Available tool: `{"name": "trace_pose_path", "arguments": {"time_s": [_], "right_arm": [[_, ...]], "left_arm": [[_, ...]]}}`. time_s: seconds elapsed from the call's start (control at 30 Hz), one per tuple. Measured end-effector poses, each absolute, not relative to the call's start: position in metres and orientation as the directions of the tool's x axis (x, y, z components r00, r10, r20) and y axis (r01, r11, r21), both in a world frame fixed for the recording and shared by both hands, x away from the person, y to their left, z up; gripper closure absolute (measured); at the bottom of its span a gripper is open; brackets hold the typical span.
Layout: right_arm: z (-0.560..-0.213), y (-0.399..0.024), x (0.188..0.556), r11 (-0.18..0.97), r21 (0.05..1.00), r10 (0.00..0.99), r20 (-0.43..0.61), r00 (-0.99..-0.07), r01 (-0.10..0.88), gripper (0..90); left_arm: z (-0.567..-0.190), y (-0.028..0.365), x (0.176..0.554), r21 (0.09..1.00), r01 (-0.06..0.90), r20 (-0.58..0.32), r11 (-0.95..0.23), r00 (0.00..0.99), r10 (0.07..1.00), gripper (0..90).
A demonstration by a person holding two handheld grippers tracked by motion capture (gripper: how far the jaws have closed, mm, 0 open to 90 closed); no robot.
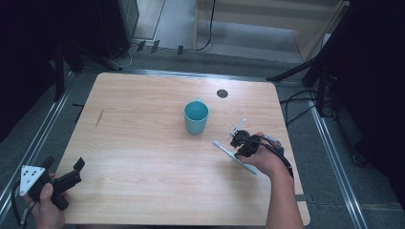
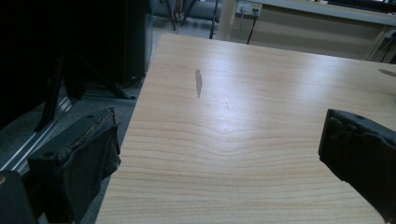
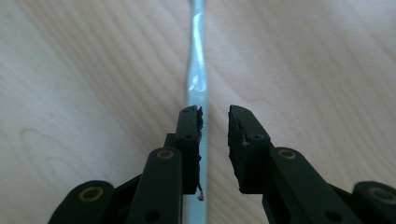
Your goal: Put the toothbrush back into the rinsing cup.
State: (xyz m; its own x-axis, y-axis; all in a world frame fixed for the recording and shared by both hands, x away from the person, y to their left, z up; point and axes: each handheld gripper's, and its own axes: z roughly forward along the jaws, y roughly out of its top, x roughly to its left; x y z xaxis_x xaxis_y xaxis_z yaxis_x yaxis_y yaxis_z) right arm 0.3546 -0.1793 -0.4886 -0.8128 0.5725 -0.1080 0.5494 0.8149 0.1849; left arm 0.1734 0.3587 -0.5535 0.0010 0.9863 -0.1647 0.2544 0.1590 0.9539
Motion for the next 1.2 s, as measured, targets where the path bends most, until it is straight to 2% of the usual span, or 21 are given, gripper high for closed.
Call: {"name": "trace_pose_path", "arguments": {"time_s": [0.2, 0.37, 0.47, 0.53, 0.73, 0.93, 1.2], "right_arm": [[-0.497, -0.172, 0.356, 0.825, 0.103, 0.564, -0.108, -0.818, 0.556, 70.3], [-0.504, -0.17, 0.358, 0.826, 0.095, 0.564, -0.095, -0.821, 0.556, 69.2], [-0.505, -0.168, 0.36, 0.819, 0.097, 0.573, -0.086, -0.815, 0.565, 72.9], [-0.505, -0.166, 0.36, 0.816, 0.1, 0.576, -0.071, -0.814, 0.569, 78.6], [-0.504, -0.164, 0.358, 0.807, 0.101, 0.588, -0.033, -0.809, 0.582, 80.1], [-0.494, -0.169, 0.363, 0.764, 0.183, 0.637, -0.07, -0.767, 0.618, 80.1], [-0.475, -0.181, 0.371, 0.629, 0.347, 0.764, -0.105, -0.637, 0.696, 80.0]], "left_arm": [[-0.553, 0.358, 0.173, 0.955, 0.255, -0.155, 0.15, 0.002, 0.988, 0.0], [-0.553, 0.357, 0.173, 0.956, 0.258, -0.146, 0.139, 0.006, 0.989, 0.0], [-0.553, 0.357, 0.173, 0.956, 0.259, -0.142, 0.135, 0.007, 0.99, 0.0], [-0.553, 0.357, 0.173, 0.956, 0.259, -0.142, 0.135, 0.007, 0.99, 0.0], [-0.553, 0.357, 0.173, 0.957, 0.257, -0.144, 0.137, 0.008, 0.99, 0.0], [-0.553, 0.357, 0.173, 0.956, 0.259, -0.145, 0.138, 0.008, 0.989, 0.0], [-0.553, 0.357, 0.173, 0.956, 0.258, -0.145, 0.138, 0.009, 0.989, 0.0]]}}
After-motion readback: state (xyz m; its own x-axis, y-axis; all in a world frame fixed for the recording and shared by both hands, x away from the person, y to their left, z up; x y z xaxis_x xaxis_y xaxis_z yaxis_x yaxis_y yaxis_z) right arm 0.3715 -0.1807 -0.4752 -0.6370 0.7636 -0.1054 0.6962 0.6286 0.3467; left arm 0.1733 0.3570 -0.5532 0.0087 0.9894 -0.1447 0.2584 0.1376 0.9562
